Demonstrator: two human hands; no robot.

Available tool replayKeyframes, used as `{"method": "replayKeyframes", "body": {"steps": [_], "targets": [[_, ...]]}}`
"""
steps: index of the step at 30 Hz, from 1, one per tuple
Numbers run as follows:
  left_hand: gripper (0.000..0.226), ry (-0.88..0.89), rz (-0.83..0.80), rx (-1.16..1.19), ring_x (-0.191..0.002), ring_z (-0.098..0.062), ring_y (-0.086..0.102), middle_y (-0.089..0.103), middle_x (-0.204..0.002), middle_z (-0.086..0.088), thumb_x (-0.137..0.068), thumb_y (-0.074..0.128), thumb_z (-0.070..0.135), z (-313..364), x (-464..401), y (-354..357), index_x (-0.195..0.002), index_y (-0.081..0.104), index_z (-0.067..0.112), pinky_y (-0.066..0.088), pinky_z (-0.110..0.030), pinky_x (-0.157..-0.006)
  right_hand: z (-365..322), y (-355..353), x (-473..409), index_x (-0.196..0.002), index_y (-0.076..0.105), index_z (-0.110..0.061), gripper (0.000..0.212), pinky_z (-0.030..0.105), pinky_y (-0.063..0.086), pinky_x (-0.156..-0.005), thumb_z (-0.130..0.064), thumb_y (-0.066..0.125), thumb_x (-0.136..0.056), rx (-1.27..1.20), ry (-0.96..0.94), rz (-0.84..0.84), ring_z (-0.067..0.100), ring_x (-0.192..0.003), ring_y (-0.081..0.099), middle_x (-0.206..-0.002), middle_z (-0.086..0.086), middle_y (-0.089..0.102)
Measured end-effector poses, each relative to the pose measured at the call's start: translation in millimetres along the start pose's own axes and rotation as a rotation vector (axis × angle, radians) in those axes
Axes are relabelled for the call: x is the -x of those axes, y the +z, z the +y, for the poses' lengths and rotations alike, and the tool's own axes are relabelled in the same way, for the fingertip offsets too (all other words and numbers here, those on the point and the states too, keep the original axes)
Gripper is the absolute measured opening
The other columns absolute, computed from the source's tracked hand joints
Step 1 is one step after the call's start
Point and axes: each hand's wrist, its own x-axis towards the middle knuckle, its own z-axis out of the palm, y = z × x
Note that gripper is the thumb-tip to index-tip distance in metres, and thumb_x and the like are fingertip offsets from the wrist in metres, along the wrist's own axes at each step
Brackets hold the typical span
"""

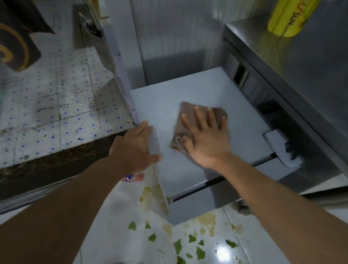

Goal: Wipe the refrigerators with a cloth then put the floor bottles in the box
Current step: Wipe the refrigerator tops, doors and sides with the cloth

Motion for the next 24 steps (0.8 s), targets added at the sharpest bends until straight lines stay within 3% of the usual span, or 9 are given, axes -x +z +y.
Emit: {"method": "replayKeyframes", "body": {"steps": [4, 8, 11, 16, 20, 24], "targets": [[0.079, -0.003, 0.067, -0.016, -0.144, -0.014, 0.009, 0.01, -0.158, 0.005, -0.084, 0.058, 0.048, 22, -5, 2, -0.148, 0.02, 0.022, 0.013, -0.043, -0.114, 4, 2, 39, -0.15, 0.011, -0.036, 0.067, 0.056, -0.004, -0.114, -0.06, 0.013, -0.087, 0.0, -0.142, 0.006, 0.03, -0.147, -0.001, -0.161, 0.003, 0.003], [0.077, 0.042, 0.086, -0.003, -0.143, -0.015, 0.012, 0.011, -0.157, 0.008, -0.082, 0.059, 0.045, 53, -9, 15, -0.147, 0.021, 0.027, 0.013, -0.043, -0.113, 79, -7, 21, -0.151, 0.0, -0.03, 0.068, 0.056, 0.0, -0.115, -0.061, 0.014, -0.093, 0.079, 0.111, 0.03, 0.034, -0.146, 0.004, -0.16, 0.011, 0.001], [0.08, 0.014, 0.077, 0.01, -0.143, -0.018, 0.011, 0.009, -0.157, 0.01, -0.081, 0.06, 0.048, 56, -11, 16, -0.147, 0.019, 0.029, 0.013, -0.048, -0.112, 105, -12, 7, -0.152, 0.003, -0.024, 0.07, 0.055, 0.009, -0.115, -0.06, 0.016, -0.093, 0.102, 0.231, -0.005, 0.04, -0.142, 0.014, -0.158, 0.018, 0.005], [0.079, 0.022, 0.064, 0.012, -0.143, -0.018, 0.011, 0.008, -0.158, 0.009, -0.082, 0.059, 0.048, 56, -7, 15, -0.147, 0.019, 0.028, 0.013, -0.049, -0.113, 75, -6, 38, -0.152, 0.004, -0.016, 0.07, 0.055, 0.004, -0.116, -0.055, 0.007, -0.094, 0.066, 0.188, 0.04, 0.043, -0.144, 0.008, -0.157, 0.023, 0.007], [0.076, 0.029, 0.083, 0.009, -0.142, -0.023, 0.014, 0.012, -0.158, 0.004, -0.082, 0.062, 0.041, 53, 11, 18, -0.146, 0.024, 0.024, 0.016, -0.047, -0.115, 44, -5, 77, -0.152, 0.005, -0.023, 0.072, 0.055, 0.0, -0.117, -0.055, -0.004, -0.089, 0.002, 0.089, 0.006, 0.041, -0.145, 0.002, -0.159, 0.017, 0.005], [0.072, 0.113, 0.076, 0.06, -0.143, -0.02, 0.02, 0.02, -0.156, -0.002, -0.084, 0.064, 0.019, 35, 37, 19, -0.146, 0.03, 0.012, 0.021, -0.037, -0.115, 0, -5, 108, -0.151, 0.02, -0.024, 0.068, 0.055, 0.0, -0.116, -0.052, 0.006, -0.09, -0.05, 0.003, 0.009, 0.042, -0.145, 0.006, -0.158, 0.014, 0.012]]}}
